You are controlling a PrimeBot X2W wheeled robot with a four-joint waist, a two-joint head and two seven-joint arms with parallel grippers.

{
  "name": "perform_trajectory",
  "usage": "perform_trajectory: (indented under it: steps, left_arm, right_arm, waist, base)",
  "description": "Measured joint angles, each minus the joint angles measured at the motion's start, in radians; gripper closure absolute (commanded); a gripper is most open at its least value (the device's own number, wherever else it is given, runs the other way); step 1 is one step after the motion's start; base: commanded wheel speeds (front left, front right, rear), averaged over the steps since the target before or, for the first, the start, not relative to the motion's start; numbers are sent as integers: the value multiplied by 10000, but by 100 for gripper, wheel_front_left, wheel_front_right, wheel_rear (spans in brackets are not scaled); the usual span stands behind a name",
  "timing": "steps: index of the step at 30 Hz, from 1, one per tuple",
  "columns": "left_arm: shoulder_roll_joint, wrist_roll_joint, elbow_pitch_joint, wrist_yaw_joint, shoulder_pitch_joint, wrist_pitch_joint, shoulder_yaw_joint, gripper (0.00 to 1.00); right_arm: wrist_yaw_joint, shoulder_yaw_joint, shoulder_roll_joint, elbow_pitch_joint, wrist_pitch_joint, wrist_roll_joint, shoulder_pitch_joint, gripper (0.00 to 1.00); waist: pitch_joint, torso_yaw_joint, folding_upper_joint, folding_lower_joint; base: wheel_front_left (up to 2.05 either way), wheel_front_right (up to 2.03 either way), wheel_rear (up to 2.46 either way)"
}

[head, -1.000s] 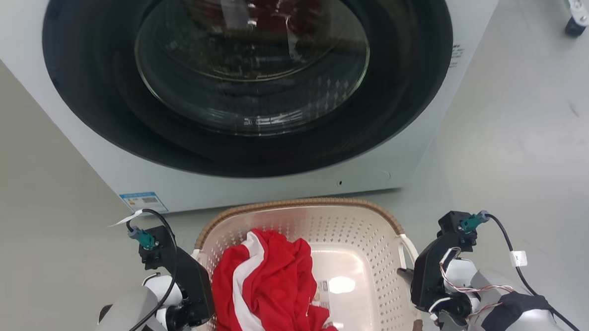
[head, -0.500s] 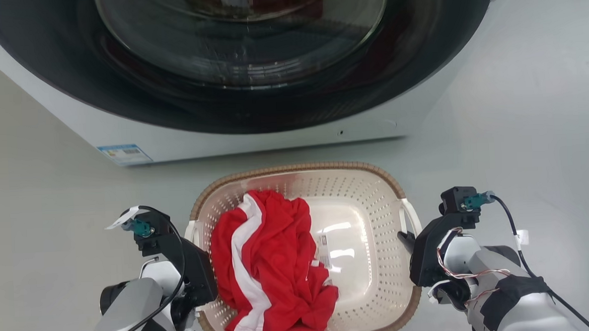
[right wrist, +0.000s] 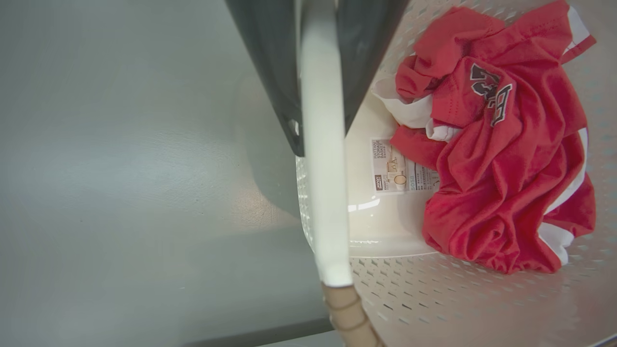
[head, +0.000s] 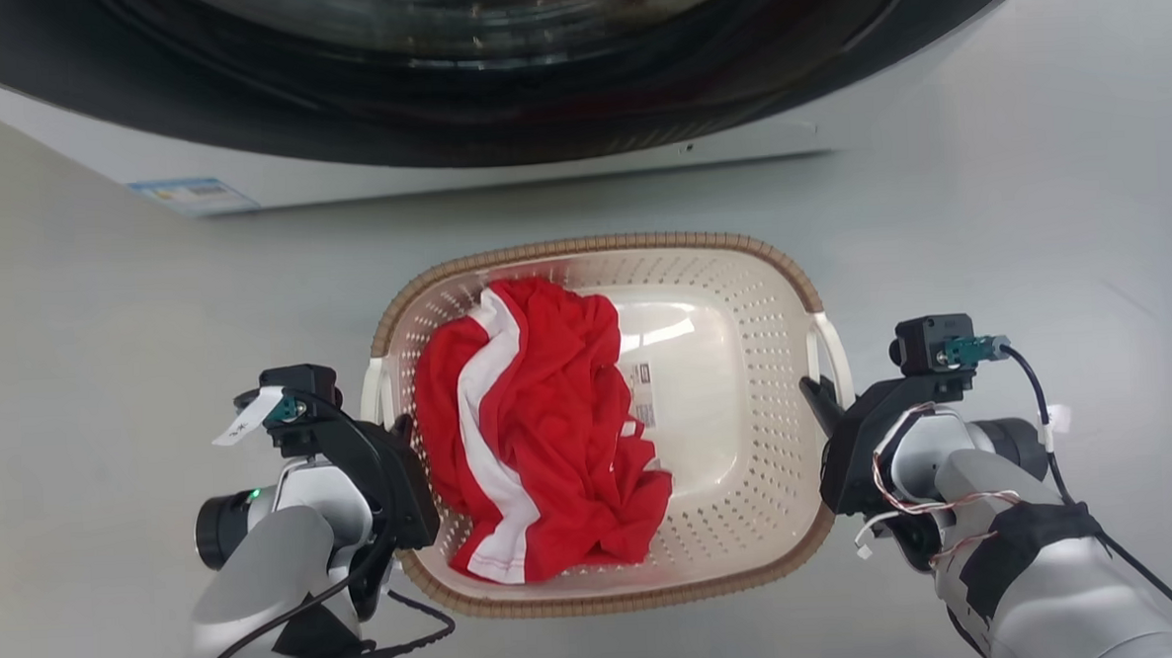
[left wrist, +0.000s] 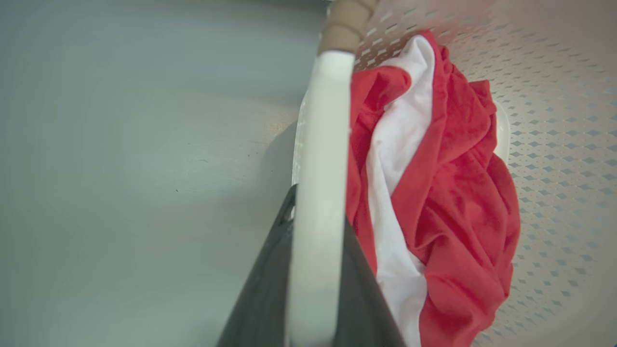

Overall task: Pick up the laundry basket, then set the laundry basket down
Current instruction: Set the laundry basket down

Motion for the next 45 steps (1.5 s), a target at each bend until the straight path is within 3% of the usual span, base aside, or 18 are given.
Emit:
perform_trajectory:
  steps: [20,38,39,40,41,42,45]
  left_arm:
    - [-29,380,-36,35,-505,-1695,-186,100]
    - [-163,255,366,-146,-739,-1540,-190,100]
    - [-161,255,382,-150,-764,-1476,-232,100]
    - [-161,255,403,-150,-780,-1475,-240,100]
    - [-157,234,410,-150,-784,-1476,-215,51]
    - [-136,169,418,-153,-790,-1476,-224,0]
    - [-75,15,453,-155,-814,-1478,-207,0]
  right_arm:
    - [-98,169,-77,174,-1555,-514,-748,100]
    - [-92,61,61,757,-1858,-408,-875,100]
    - [-92,79,61,757,-1866,-408,-879,75]
    - [-92,77,61,759,-1879,-408,-881,26]
    - [-92,81,56,757,-1937,-408,-891,0]
    - [-92,81,36,765,-1975,-408,-910,0]
    - [-92,82,-29,775,-2113,-408,-983,0]
  waist:
    - [2311,19,0,-1]
    - [2584,93,0,-3]
    - [2580,92,0,-3]
    - [2576,91,0,-3]
    - [2572,90,0,-3]
    - [2567,90,-1,-3]
    - [2549,91,-2,-3]
  base:
    - [0,0,0]
    - [0,0,0]
    - [0,0,0]
    - [0,0,0]
    - [0,0,0]
    - [0,0,0]
    - [0,0,0]
